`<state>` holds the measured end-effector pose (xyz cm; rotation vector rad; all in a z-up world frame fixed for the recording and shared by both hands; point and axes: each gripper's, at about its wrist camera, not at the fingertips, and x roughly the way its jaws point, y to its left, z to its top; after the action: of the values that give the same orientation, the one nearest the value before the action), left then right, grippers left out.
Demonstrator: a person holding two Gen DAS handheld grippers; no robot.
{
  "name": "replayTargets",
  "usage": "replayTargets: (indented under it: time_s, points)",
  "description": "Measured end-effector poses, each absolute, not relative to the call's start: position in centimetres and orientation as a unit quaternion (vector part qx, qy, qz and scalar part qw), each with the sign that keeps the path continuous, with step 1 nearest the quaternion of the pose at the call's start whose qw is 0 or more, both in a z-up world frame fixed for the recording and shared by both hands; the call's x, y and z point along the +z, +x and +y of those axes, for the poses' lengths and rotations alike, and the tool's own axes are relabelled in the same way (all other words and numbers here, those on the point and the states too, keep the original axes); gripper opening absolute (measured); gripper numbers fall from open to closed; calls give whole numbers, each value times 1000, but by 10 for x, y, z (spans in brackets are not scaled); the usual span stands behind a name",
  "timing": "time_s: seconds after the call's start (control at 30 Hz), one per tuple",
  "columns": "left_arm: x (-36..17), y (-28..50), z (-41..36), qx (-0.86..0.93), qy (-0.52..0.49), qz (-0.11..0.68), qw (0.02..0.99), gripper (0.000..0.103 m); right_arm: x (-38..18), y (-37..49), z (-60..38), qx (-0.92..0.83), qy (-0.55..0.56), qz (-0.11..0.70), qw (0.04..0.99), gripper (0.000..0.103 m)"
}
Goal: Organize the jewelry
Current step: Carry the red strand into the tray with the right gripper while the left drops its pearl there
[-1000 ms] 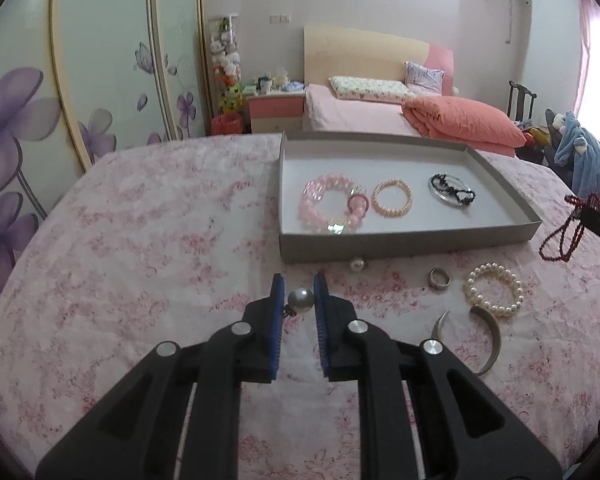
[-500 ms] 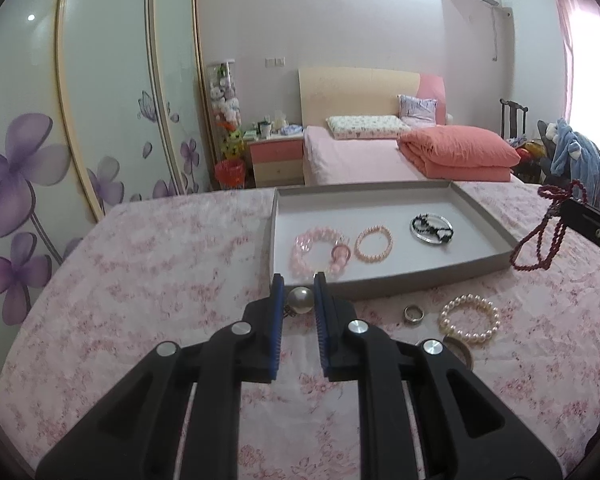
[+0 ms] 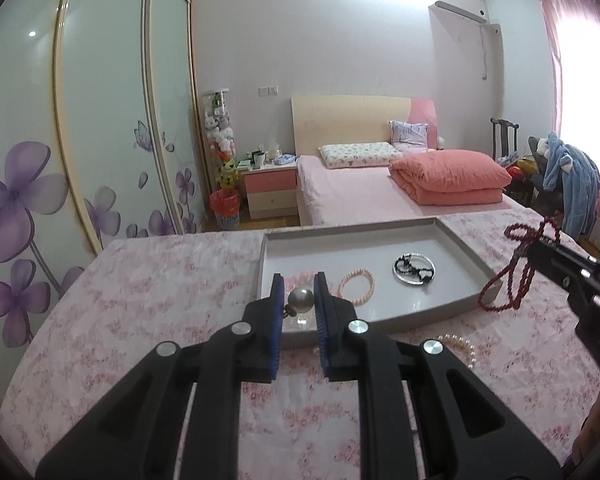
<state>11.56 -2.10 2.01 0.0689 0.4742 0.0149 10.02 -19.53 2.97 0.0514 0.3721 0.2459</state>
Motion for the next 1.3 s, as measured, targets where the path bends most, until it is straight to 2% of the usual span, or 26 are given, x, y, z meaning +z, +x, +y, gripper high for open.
replayTargets:
  time_s: [0.43,0.83,1.3]
  points:
    - [26,125,-21,0,21,230,973,16,36,108,-197,118,27,172,978,9]
    - [24,182,-24,-13,5,236,972,16,37,158,-202,106,40,172,979,9]
    - [-12,247,-29,-25,-6,287,958,16,0,234,-194,106,54,235,965,9]
